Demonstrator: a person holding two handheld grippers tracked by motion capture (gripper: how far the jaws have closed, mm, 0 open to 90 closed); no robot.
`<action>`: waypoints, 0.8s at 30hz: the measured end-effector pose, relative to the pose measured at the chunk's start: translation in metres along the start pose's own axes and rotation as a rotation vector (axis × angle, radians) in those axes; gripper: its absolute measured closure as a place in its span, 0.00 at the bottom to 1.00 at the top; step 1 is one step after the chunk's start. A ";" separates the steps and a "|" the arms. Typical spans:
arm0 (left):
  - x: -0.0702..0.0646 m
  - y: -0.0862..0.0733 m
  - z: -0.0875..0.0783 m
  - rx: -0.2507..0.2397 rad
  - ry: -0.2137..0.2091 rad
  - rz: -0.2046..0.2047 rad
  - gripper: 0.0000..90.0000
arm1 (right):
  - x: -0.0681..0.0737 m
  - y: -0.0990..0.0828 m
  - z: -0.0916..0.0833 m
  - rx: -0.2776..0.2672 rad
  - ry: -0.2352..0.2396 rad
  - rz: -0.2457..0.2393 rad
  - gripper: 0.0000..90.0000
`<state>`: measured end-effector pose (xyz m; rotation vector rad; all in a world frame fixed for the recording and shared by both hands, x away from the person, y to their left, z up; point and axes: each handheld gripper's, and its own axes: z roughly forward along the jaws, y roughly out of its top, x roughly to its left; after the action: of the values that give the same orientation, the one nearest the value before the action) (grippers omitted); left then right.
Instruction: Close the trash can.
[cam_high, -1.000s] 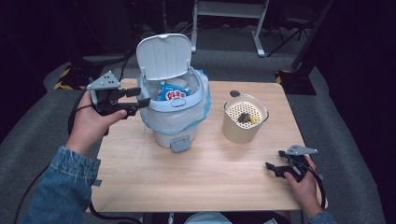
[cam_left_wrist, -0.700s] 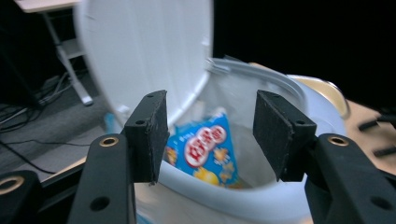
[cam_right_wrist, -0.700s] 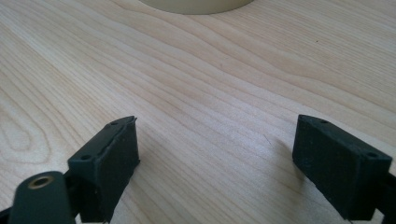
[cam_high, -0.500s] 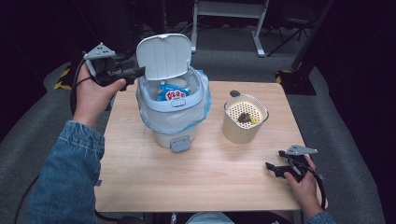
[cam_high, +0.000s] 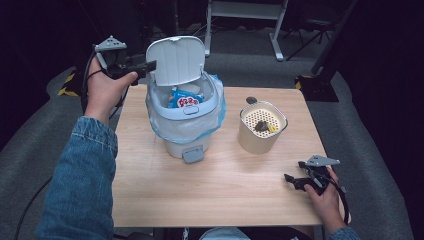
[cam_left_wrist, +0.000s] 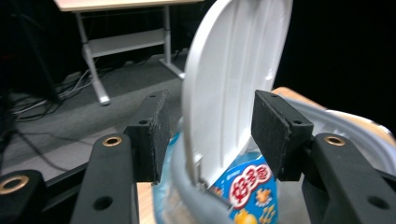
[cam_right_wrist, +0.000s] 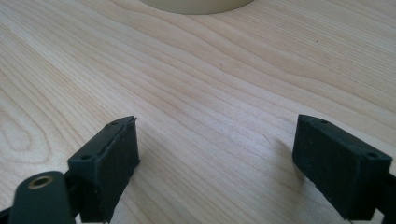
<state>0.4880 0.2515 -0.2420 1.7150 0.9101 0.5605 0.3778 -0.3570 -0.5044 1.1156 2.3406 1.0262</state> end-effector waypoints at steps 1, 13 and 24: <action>-0.001 0.000 0.000 -0.006 -0.009 0.003 0.53 | 0.000 0.000 0.000 0.000 0.000 0.000 0.16; -0.017 0.002 -0.012 0.003 -0.122 0.020 0.58 | 0.000 0.000 0.000 0.000 0.000 0.000 0.16; 0.005 0.004 -0.008 0.020 0.039 -0.010 0.51 | 0.000 0.000 0.000 0.000 0.000 0.000 0.16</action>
<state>0.4862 0.2595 -0.2360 1.7218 0.9537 0.5821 0.3778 -0.3570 -0.5043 1.1162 2.3408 1.0260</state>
